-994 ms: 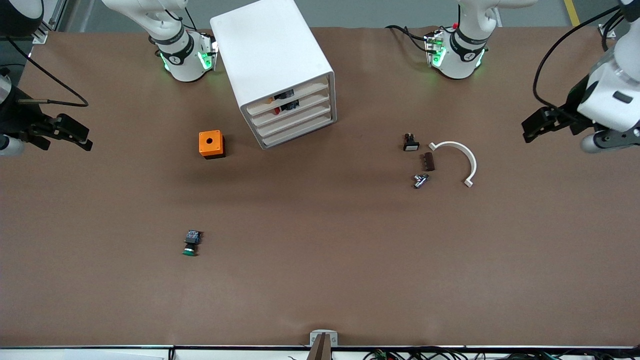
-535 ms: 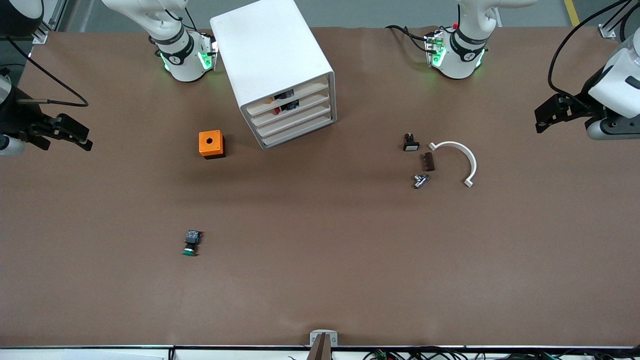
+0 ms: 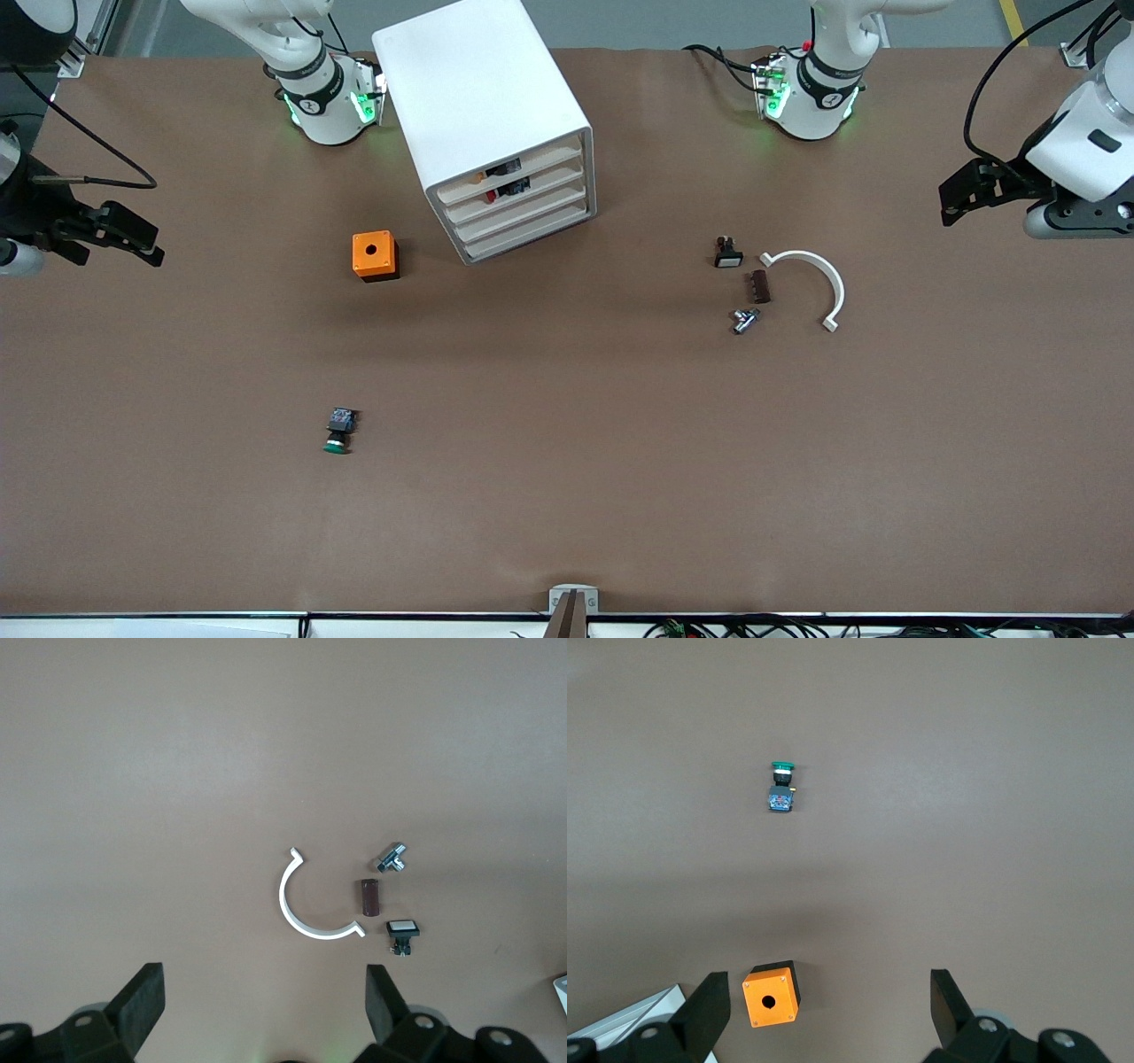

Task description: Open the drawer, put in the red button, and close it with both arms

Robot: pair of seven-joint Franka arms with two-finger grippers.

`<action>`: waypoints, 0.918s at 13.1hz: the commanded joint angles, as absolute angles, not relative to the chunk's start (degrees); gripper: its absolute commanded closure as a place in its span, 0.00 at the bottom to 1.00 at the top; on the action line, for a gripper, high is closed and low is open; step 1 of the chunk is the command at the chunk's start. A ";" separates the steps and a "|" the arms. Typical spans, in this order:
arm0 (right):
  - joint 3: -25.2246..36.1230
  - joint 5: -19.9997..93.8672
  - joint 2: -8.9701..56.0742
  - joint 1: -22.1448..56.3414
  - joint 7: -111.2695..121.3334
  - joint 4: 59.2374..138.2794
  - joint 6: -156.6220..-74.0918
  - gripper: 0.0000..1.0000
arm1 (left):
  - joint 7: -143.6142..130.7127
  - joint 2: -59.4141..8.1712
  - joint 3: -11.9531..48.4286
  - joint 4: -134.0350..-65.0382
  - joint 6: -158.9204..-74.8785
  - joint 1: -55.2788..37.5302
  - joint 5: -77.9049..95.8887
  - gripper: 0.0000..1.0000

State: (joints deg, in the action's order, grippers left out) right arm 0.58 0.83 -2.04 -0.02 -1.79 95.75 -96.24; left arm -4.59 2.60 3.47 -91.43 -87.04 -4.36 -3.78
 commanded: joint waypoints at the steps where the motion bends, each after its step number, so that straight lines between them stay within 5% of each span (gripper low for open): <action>1: -0.18 0.44 -3.34 -1.06 -1.23 96.77 -96.06 0.00 | -3.51 7.55 3.87 -97.28 -89.73 -4.04 -3.69 0.00; 12: -0.09 0.44 -3.34 -0.70 -1.23 96.77 -95.98 0.00 | -4.66 5.54 3.43 -93.96 -89.30 -3.16 -0.88 0.00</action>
